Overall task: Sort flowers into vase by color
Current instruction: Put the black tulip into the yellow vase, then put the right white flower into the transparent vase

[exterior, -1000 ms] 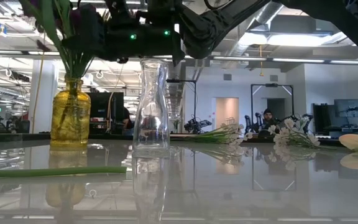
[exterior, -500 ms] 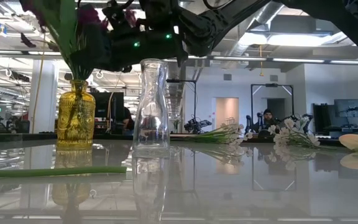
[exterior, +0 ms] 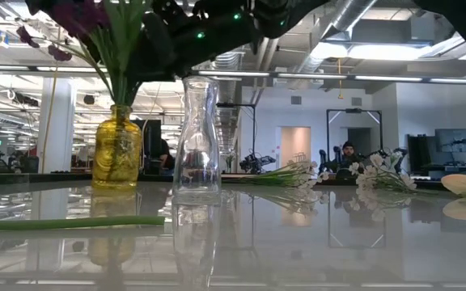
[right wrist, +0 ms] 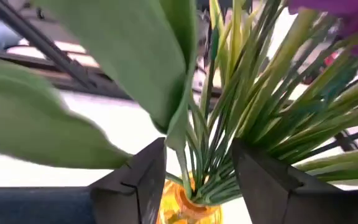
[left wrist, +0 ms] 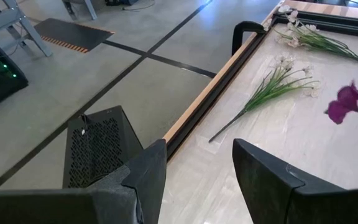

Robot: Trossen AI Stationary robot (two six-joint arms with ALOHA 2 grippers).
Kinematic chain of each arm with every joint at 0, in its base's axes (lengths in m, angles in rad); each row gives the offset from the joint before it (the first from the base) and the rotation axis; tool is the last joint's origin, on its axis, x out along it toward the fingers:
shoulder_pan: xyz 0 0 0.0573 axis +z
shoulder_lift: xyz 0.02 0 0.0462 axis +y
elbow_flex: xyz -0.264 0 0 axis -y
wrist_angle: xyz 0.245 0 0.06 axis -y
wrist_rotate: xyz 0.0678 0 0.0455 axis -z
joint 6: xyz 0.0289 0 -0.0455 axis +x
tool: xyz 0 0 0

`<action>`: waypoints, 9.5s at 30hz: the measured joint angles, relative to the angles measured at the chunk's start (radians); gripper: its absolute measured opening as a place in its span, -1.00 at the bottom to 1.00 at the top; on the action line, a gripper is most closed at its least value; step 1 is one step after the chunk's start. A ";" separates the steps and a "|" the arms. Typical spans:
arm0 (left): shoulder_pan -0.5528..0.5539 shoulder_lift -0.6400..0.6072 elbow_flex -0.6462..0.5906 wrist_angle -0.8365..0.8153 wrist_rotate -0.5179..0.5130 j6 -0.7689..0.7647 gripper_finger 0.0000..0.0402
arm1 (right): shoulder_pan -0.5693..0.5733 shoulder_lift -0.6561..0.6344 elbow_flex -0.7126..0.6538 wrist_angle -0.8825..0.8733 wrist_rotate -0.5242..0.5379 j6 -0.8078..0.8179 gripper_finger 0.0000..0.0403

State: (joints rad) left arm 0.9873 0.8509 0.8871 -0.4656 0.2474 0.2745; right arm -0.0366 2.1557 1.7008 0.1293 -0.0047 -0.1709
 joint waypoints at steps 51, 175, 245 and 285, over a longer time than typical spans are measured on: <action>0.000 0.000 0.000 -0.014 0.000 0.002 -0.14 | -0.045 -0.062 0.165 -0.565 0.002 -0.090 0.10; -1.243 -0.108 -0.875 1.024 -0.521 -0.216 -0.33 | -0.632 -0.739 -0.906 -0.877 0.053 0.831 -0.85; -1.243 -0.107 -0.875 1.008 -0.496 -0.243 -0.33 | 0.202 -0.518 -0.758 0.780 0.299 0.283 -0.86; -1.243 -0.108 -0.875 0.995 -0.489 -0.245 -0.33 | 0.182 -0.530 -0.758 0.329 0.259 0.305 0.06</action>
State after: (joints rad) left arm -0.2554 0.7433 0.0120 0.5293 -0.2417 0.0296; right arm 0.1452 1.6254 0.9432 0.4587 0.2538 0.1337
